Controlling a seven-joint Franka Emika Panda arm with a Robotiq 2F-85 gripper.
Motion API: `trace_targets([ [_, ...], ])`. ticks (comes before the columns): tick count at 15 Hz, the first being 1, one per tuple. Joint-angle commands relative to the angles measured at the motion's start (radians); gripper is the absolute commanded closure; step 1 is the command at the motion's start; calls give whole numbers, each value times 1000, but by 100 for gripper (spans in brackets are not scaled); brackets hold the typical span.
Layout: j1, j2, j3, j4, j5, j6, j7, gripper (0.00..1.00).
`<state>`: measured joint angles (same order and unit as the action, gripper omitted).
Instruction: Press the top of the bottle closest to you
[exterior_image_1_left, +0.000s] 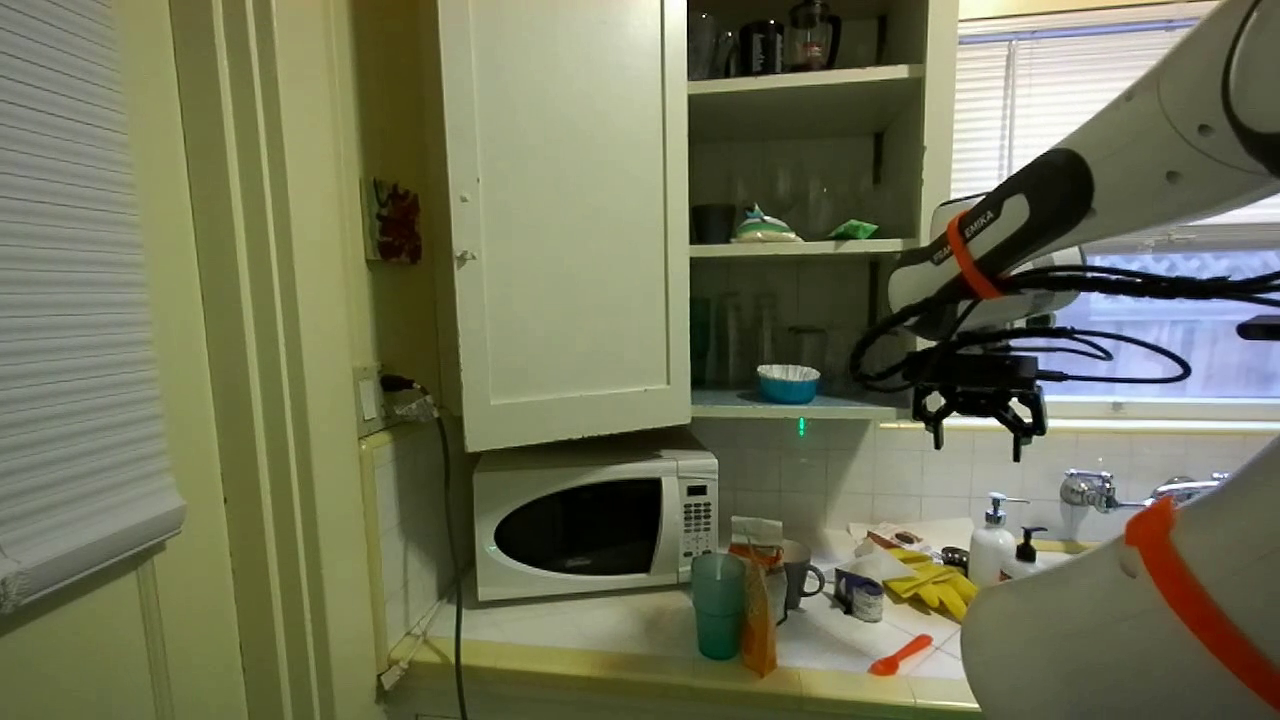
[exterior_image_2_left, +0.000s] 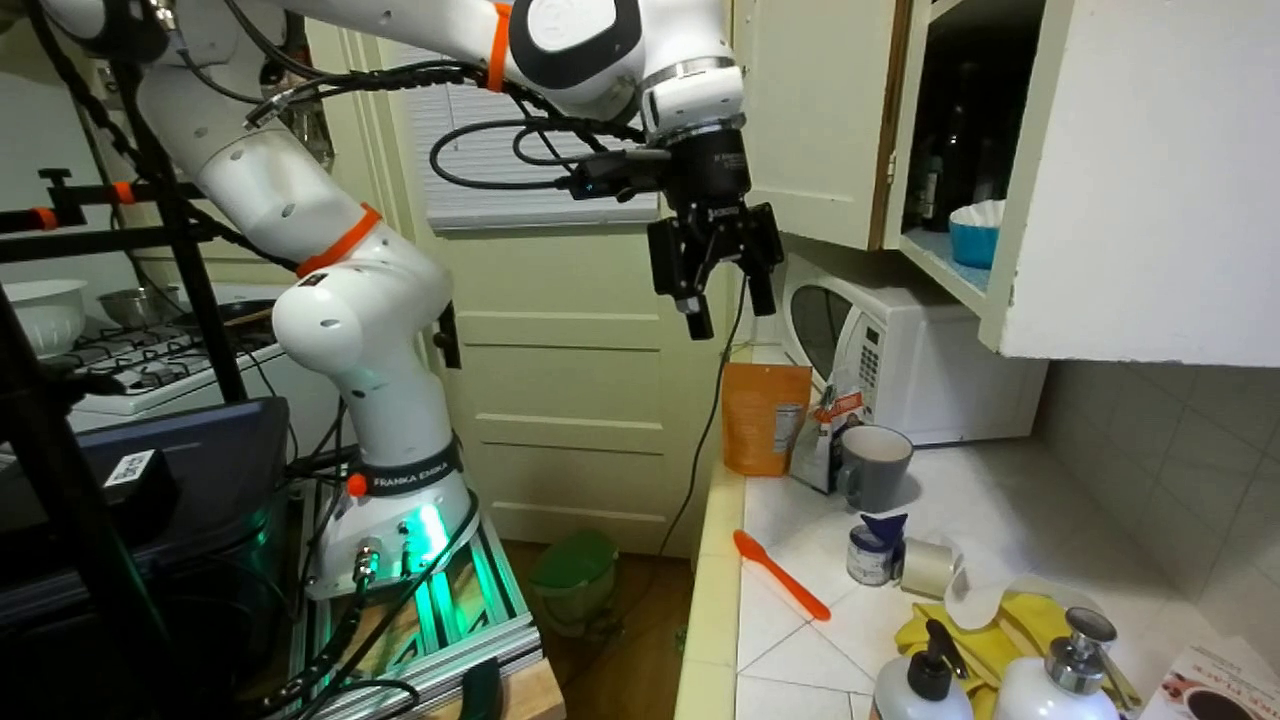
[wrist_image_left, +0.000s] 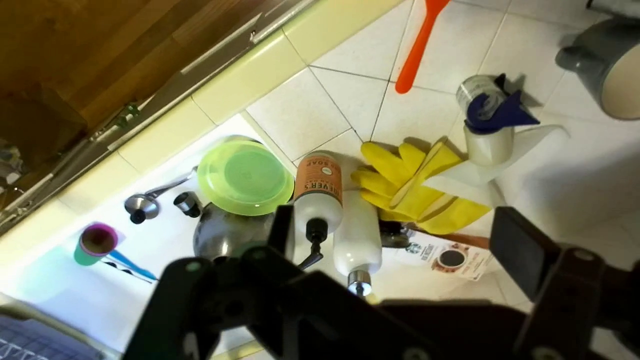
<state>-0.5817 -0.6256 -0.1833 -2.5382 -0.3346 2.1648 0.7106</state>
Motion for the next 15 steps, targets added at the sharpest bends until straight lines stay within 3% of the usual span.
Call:
trace_targets([
  [1, -53, 72, -25, 14, 27, 92, 88, 0],
  [10, -116, 252, -111, 112, 159, 119, 133, 0],
  [15, -114, 342, -180, 171, 239, 140, 81, 0],
])
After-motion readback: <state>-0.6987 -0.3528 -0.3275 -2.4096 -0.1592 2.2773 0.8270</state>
